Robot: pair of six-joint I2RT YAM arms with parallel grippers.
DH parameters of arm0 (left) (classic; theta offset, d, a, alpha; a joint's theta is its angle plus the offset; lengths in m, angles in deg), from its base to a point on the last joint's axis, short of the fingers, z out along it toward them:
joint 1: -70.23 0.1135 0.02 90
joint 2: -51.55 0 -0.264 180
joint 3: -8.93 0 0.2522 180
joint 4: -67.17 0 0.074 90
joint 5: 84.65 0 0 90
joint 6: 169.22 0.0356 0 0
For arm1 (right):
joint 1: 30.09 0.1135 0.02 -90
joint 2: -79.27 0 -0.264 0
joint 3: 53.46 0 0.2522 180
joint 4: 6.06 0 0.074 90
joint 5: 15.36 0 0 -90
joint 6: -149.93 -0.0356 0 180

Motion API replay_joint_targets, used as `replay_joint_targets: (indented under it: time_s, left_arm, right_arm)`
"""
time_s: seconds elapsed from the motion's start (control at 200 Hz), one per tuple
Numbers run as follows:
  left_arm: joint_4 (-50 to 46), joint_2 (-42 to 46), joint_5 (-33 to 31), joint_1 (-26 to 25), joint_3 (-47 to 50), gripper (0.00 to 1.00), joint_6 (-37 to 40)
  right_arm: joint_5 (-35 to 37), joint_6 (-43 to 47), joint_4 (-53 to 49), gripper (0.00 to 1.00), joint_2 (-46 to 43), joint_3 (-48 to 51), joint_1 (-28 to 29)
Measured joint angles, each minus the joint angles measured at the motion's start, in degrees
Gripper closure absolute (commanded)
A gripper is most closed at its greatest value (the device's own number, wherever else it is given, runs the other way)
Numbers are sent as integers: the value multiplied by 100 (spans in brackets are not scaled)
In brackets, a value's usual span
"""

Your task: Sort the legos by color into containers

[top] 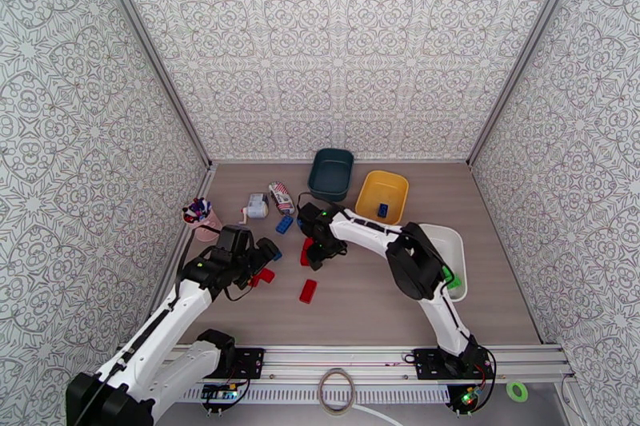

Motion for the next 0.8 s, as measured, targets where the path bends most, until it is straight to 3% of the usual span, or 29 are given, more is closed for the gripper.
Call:
replay_joint_targets:
  time_s: [0.23, 0.415, 0.8]
  left_arm:
    - [-7, -170, 24, 92, -9, 7, 26]
    - [-7, -391, 107, 144, -146, 7, 92]
    - [7, -791, 258, 173, -348, 6, 260]
  right_arm:
    - [116, -2, -116, 26, 455, -802, 0]
    - [170, -13, -315, 36, 802, -1351, -24]
    - [142, -153, -452, 49, 874, -1423, -79]
